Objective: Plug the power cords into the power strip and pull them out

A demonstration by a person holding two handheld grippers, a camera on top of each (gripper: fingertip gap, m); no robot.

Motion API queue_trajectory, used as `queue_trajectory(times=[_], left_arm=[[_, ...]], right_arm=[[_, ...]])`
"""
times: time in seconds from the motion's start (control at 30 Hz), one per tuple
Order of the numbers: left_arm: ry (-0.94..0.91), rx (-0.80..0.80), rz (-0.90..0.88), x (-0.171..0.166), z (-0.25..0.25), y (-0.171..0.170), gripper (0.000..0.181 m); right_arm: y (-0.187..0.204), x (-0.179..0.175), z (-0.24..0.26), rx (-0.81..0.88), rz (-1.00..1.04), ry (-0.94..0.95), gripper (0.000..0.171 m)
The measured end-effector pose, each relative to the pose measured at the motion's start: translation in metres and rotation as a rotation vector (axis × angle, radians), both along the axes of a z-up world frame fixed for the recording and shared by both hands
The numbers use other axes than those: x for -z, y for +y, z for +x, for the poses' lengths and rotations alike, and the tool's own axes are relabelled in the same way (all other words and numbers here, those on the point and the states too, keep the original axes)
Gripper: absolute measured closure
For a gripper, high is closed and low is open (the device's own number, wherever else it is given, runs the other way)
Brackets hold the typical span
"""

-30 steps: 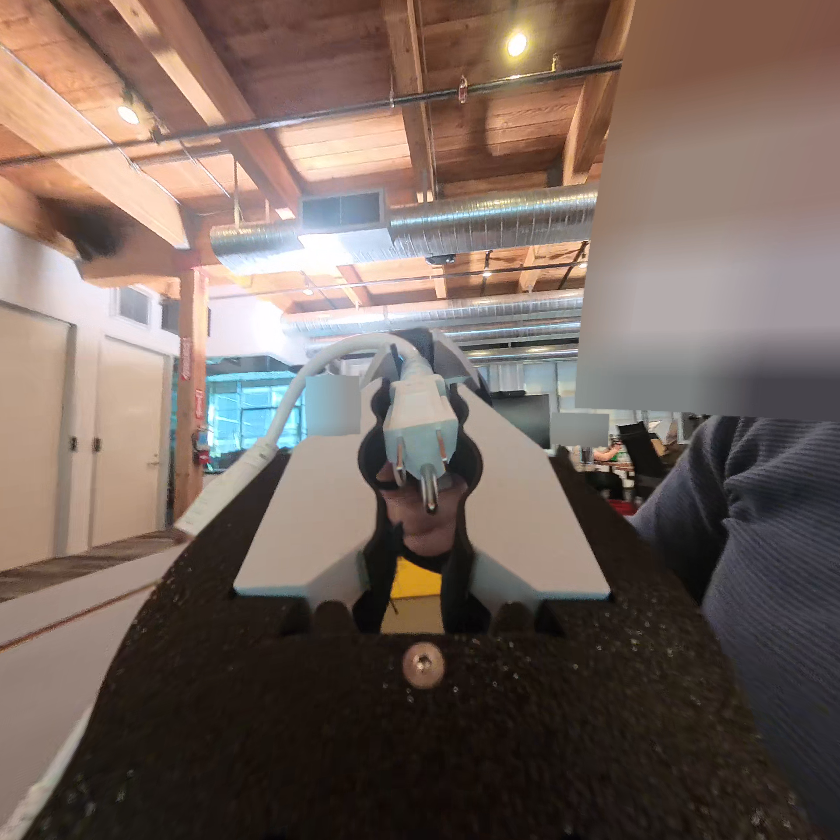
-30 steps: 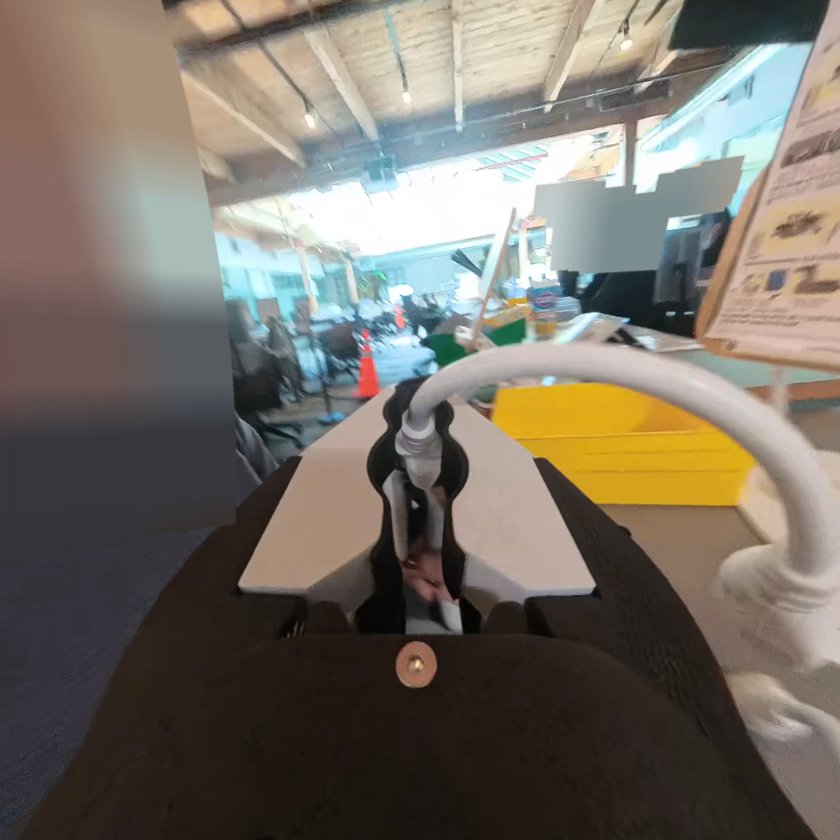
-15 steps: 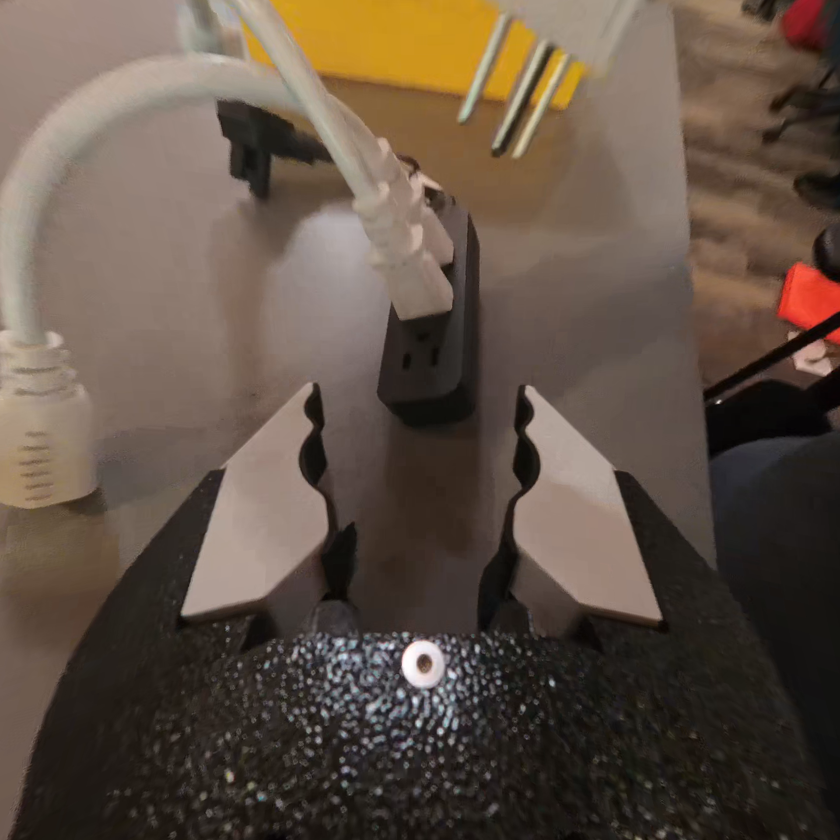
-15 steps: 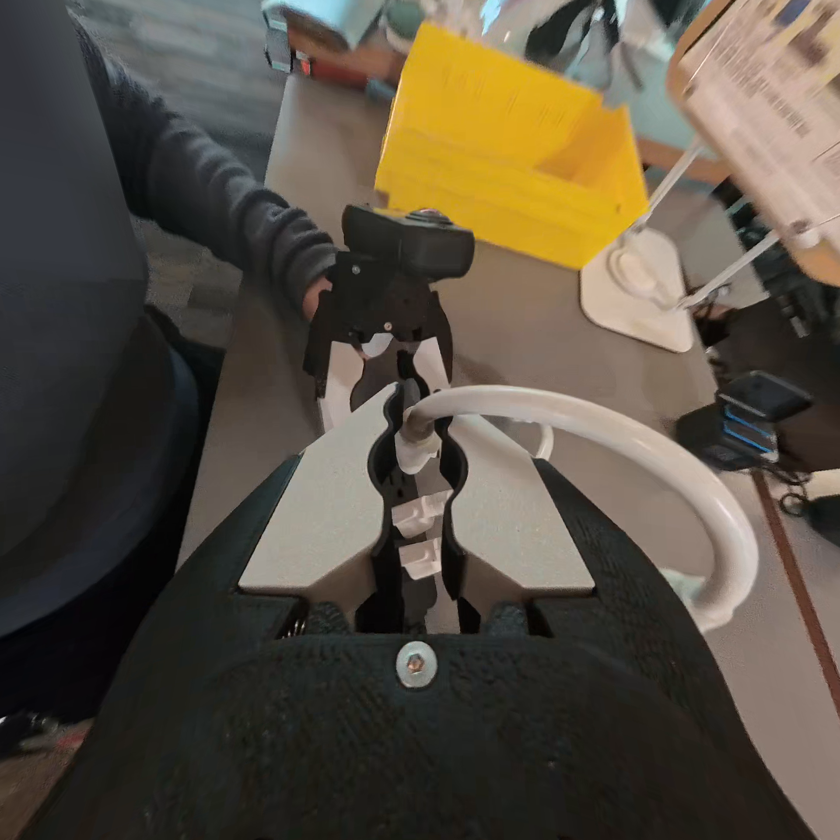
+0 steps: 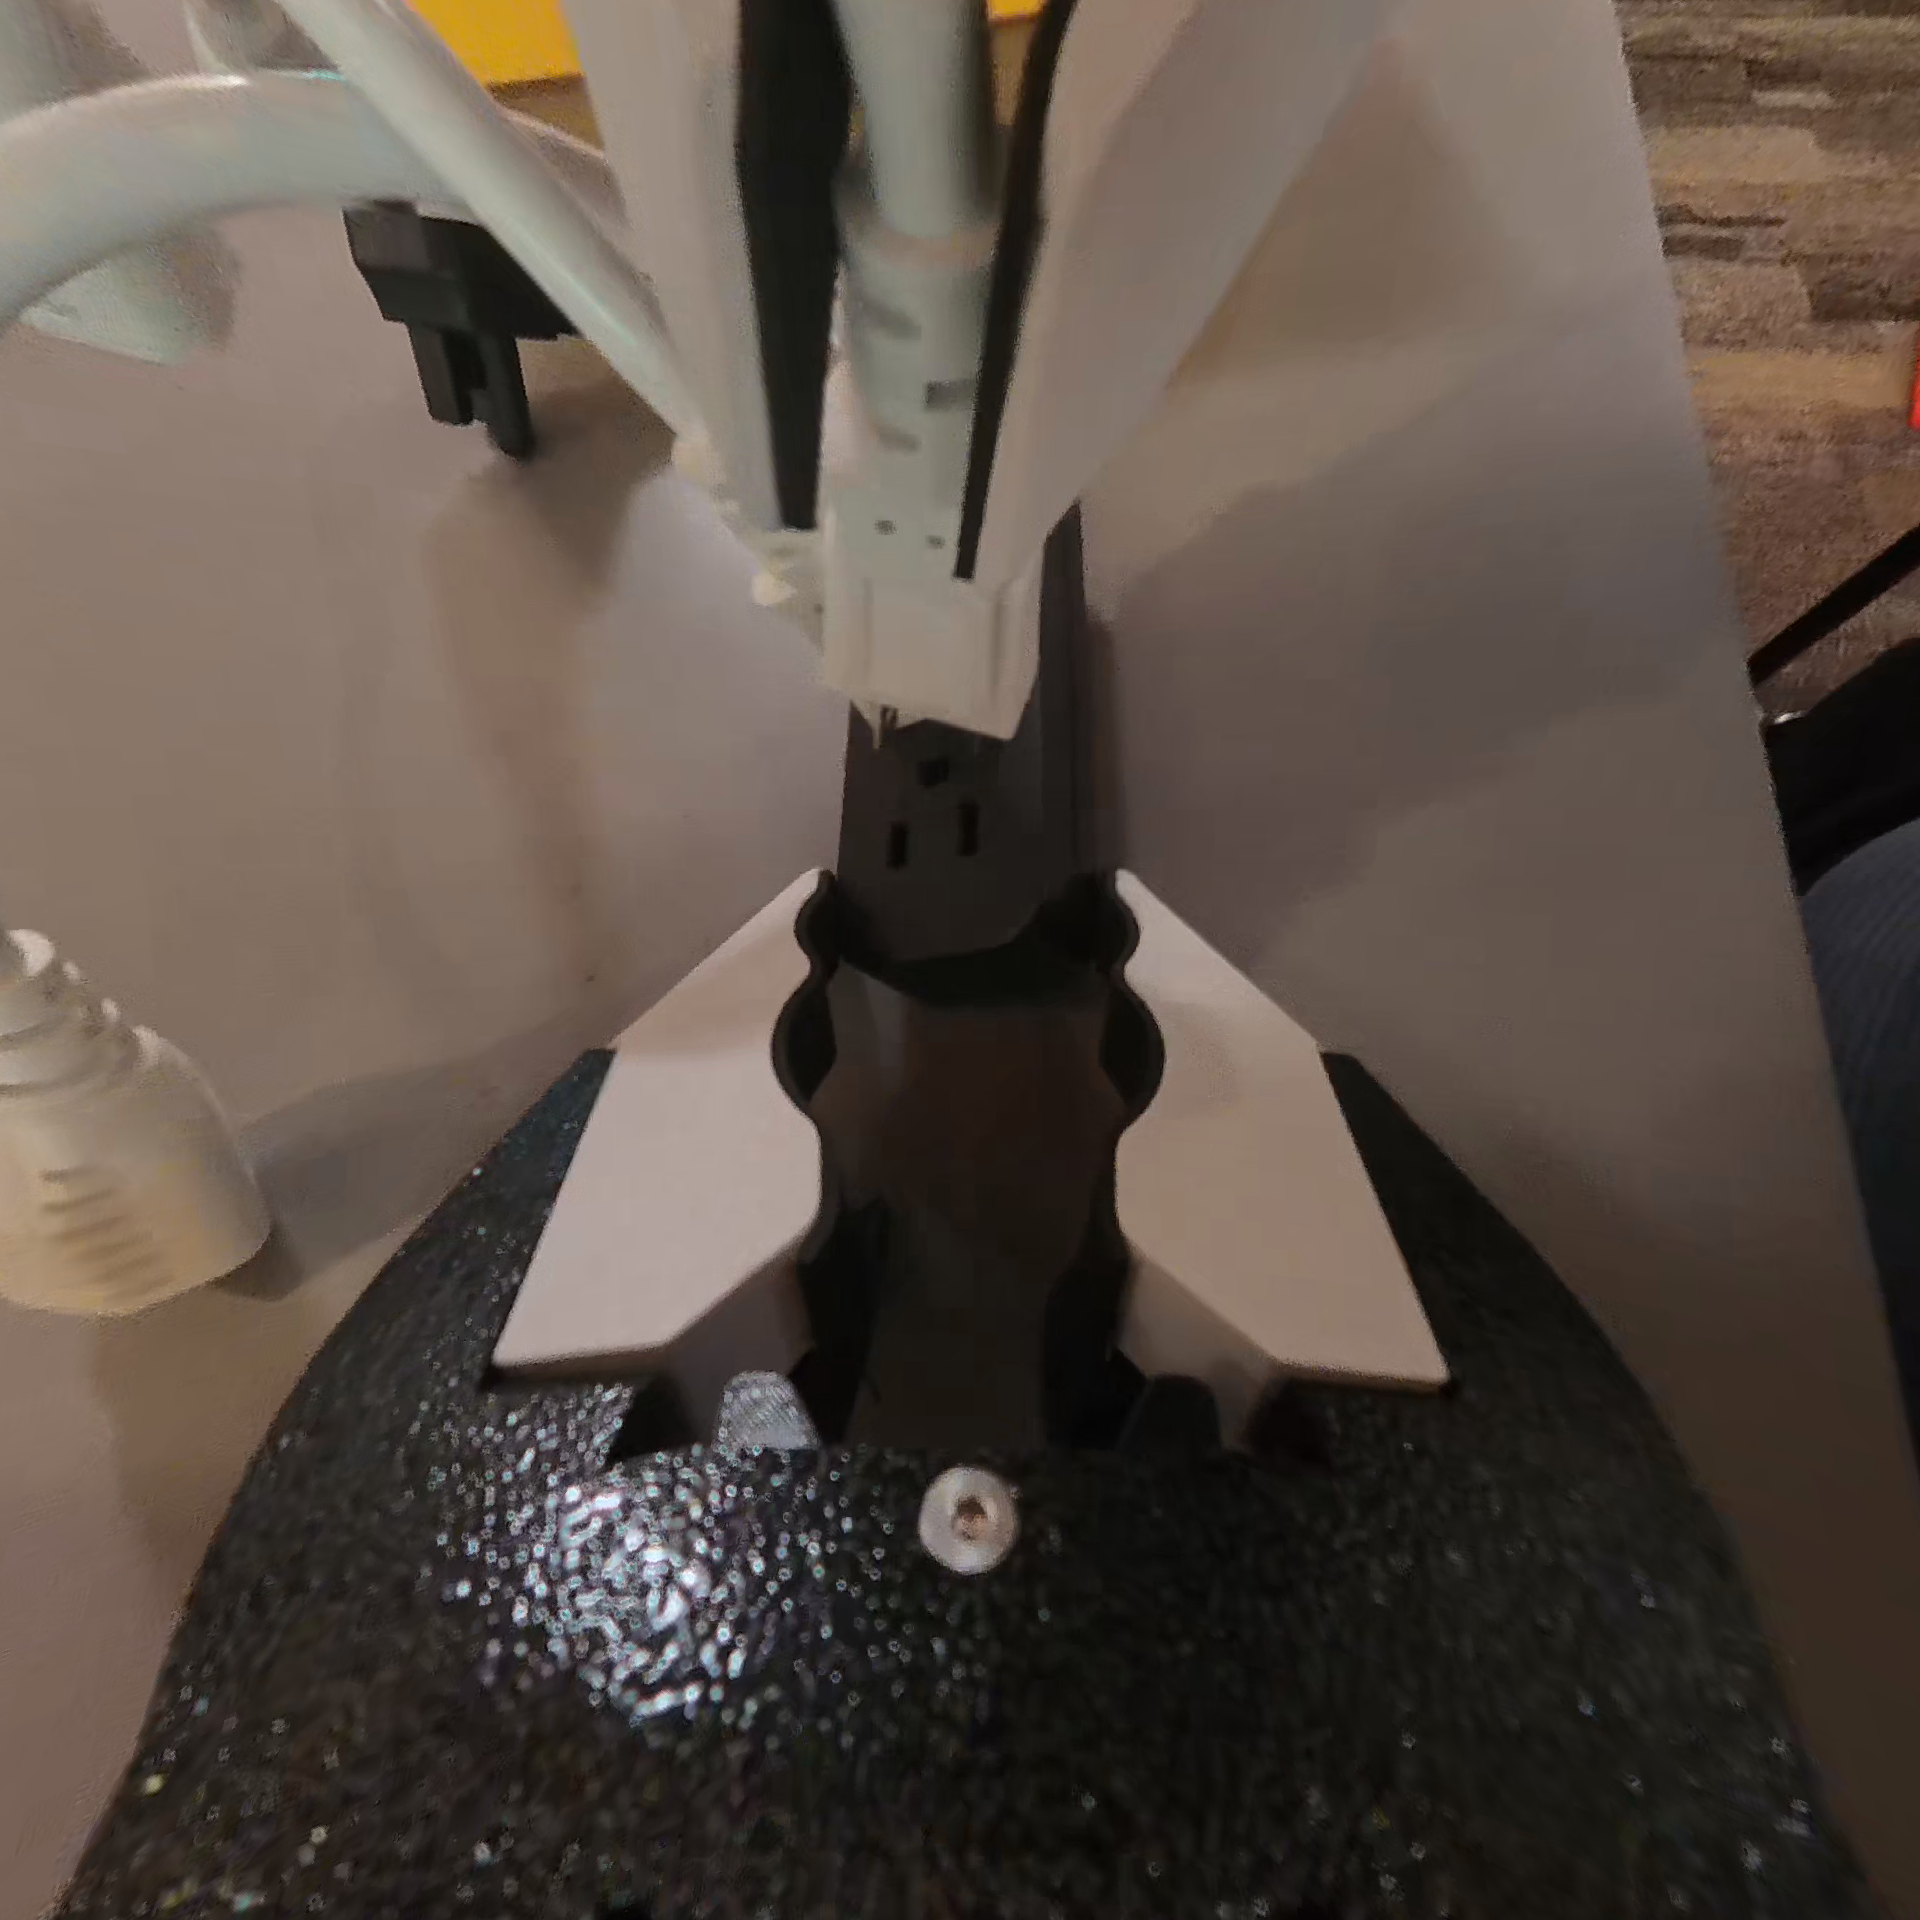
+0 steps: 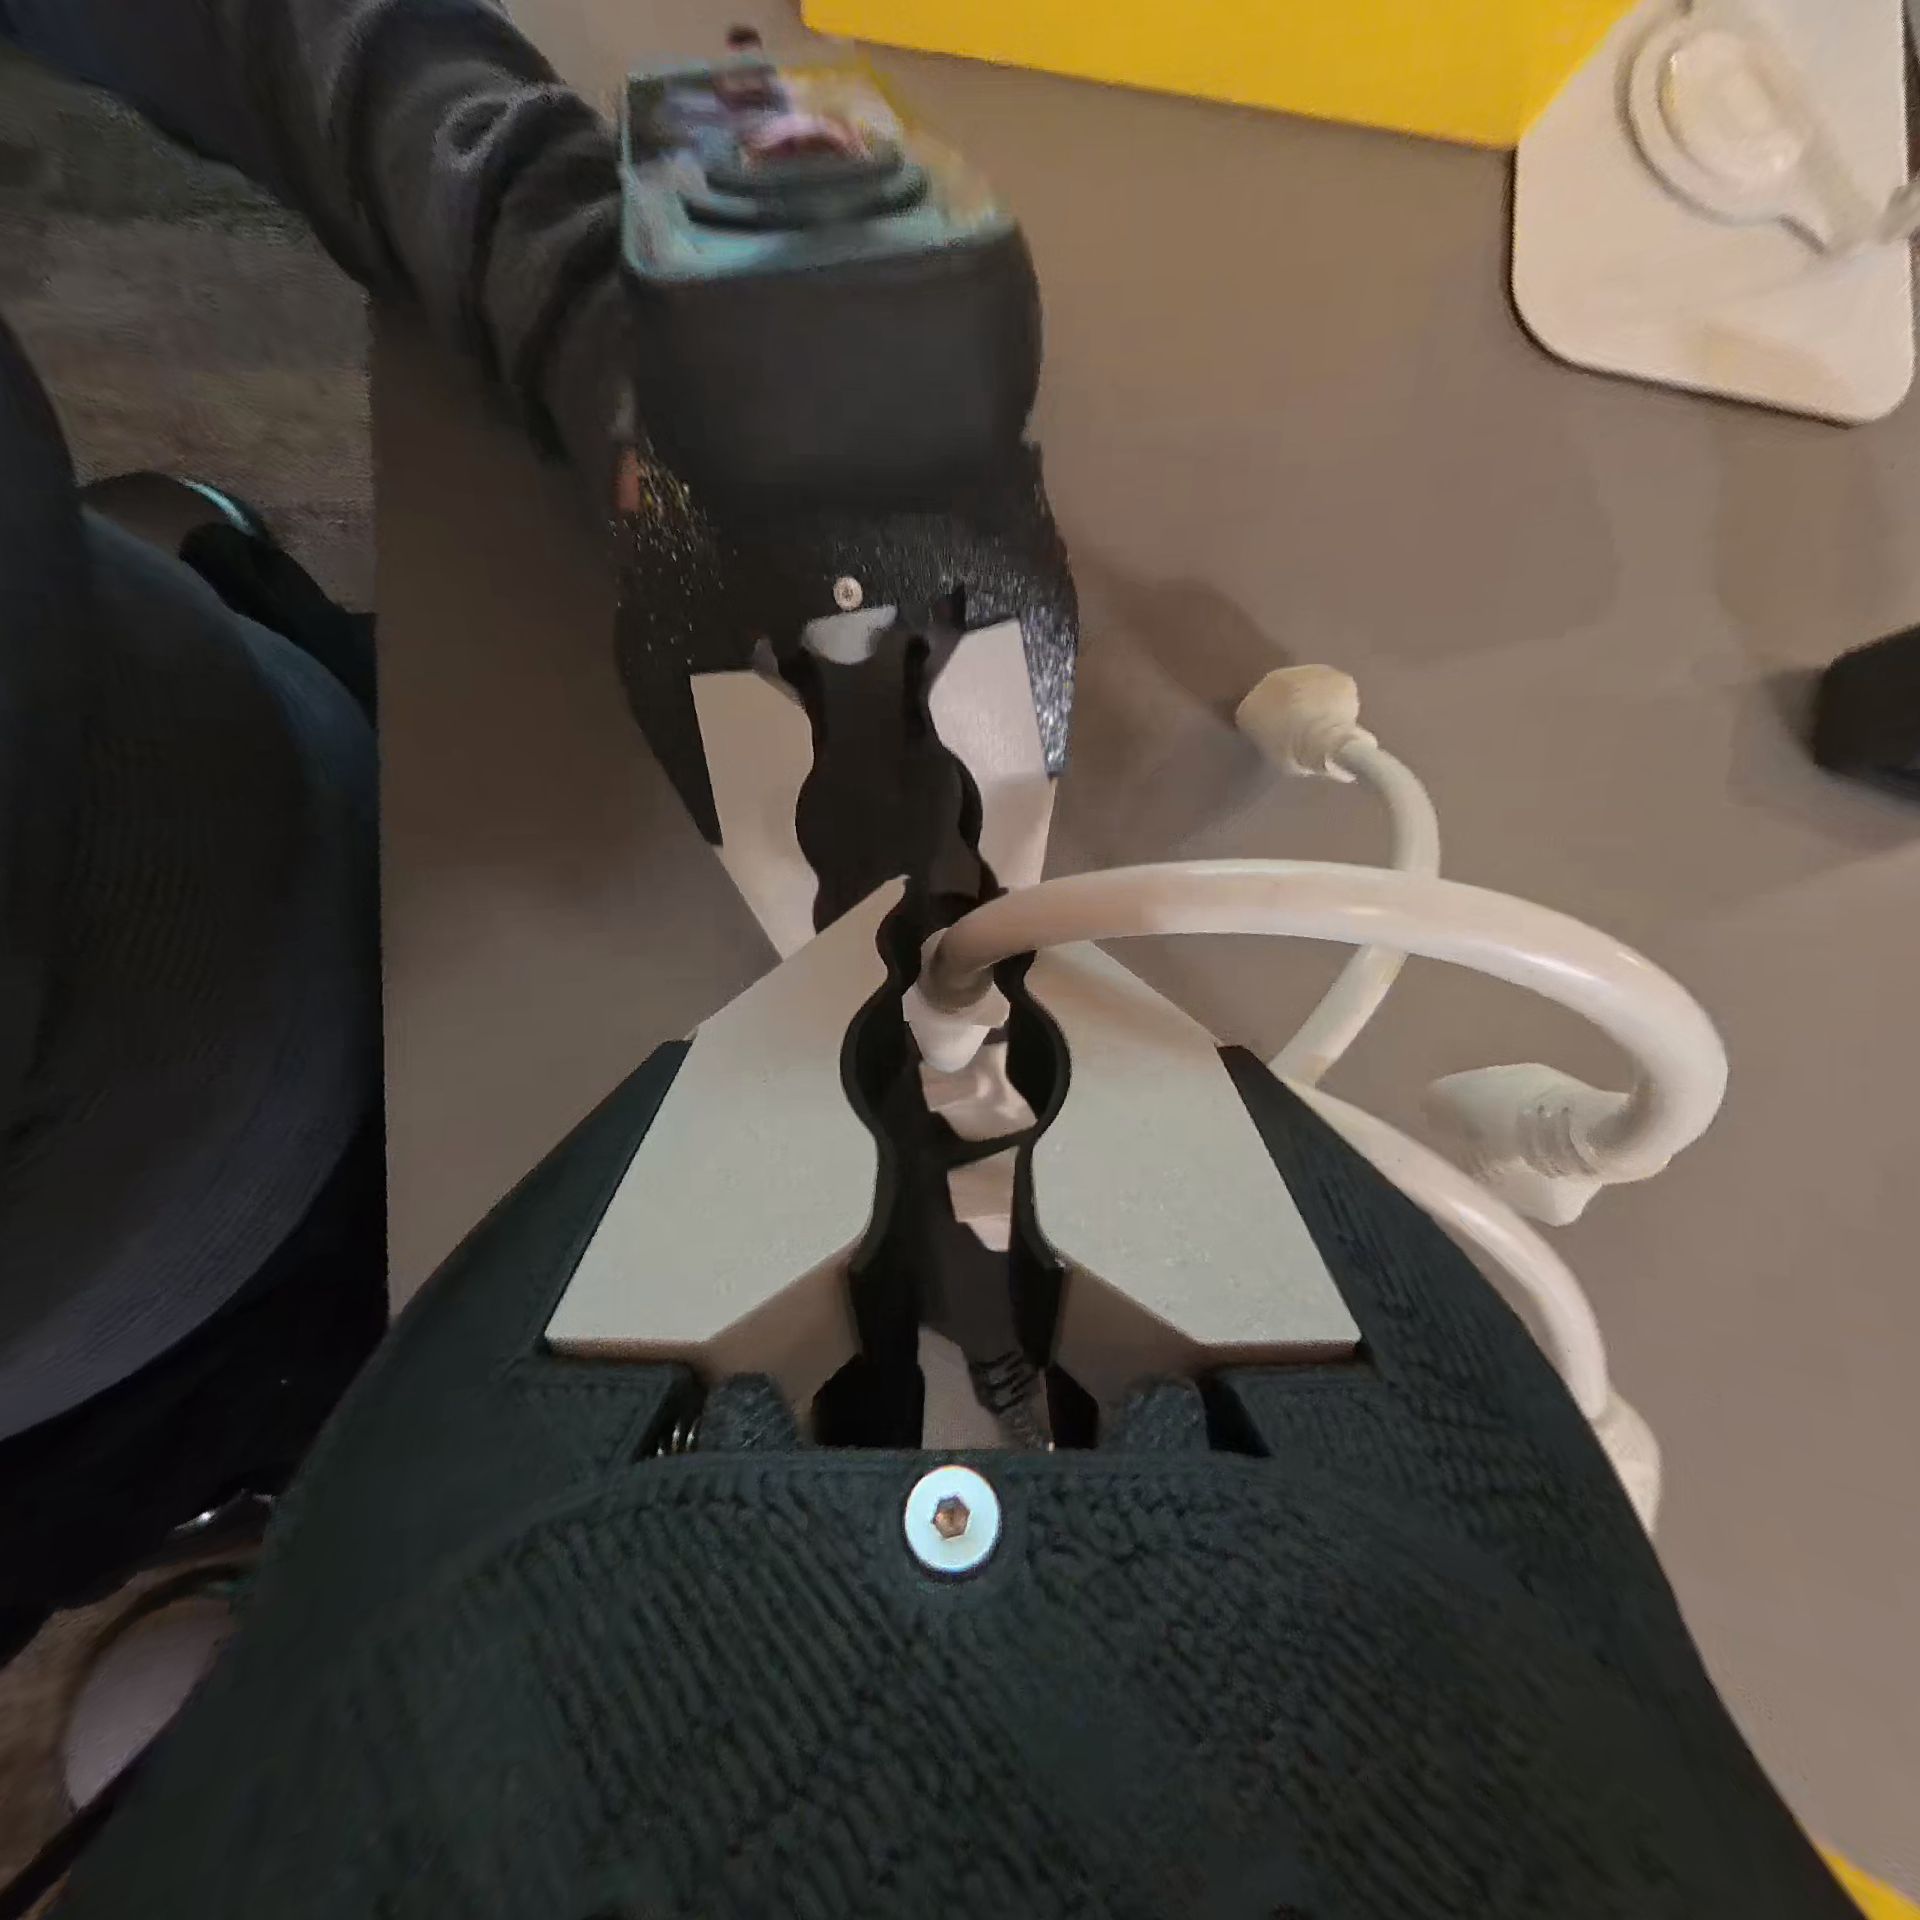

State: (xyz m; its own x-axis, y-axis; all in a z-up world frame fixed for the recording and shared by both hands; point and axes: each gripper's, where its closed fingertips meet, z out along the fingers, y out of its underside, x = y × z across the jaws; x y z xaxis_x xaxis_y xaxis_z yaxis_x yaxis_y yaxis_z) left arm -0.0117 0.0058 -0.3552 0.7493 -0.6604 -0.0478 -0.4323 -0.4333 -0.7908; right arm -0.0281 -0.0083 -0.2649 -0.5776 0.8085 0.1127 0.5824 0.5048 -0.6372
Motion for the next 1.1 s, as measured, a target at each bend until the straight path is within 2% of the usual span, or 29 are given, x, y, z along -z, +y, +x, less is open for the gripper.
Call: queue_trajectory(times=[0.03,0.2,0.33,0.47,0.6,1.0,1.1], left_arm=[[0.014,0.017,0.016,-0.001,-0.002,0.0,0.133],[0.167,0.109,0.15,-0.005,-0.009,0.001,0.133],[0.22,0.179,0.222,-0.008,-0.009,0.001,0.133],[0.166,0.243,0.213,-0.009,-0.007,-0.004,0.133],[0.13,0.283,0.13,-0.004,-0.008,-0.009,0.133],[0.048,0.373,0.014,0.001,-0.008,-0.024,0.133],[0.053,0.4,0.012,-0.001,-0.007,-0.03,0.127]], right_arm=[[-0.001,0.002,0.001,0.019,-0.003,-0.001,0.16],[0.0,0.001,-0.006,0.143,-0.018,0.034,0.16],[-0.006,0.001,-0.01,0.166,-0.003,0.058,0.16],[-0.008,0.002,-0.017,0.191,-0.004,0.067,0.16],[-0.009,0.006,-0.022,0.22,-0.031,0.028,0.16],[-0.013,0.011,-0.018,0.293,-0.2,-0.031,0.16],[-0.018,0.011,-0.017,0.283,-0.228,-0.026,0.16]])
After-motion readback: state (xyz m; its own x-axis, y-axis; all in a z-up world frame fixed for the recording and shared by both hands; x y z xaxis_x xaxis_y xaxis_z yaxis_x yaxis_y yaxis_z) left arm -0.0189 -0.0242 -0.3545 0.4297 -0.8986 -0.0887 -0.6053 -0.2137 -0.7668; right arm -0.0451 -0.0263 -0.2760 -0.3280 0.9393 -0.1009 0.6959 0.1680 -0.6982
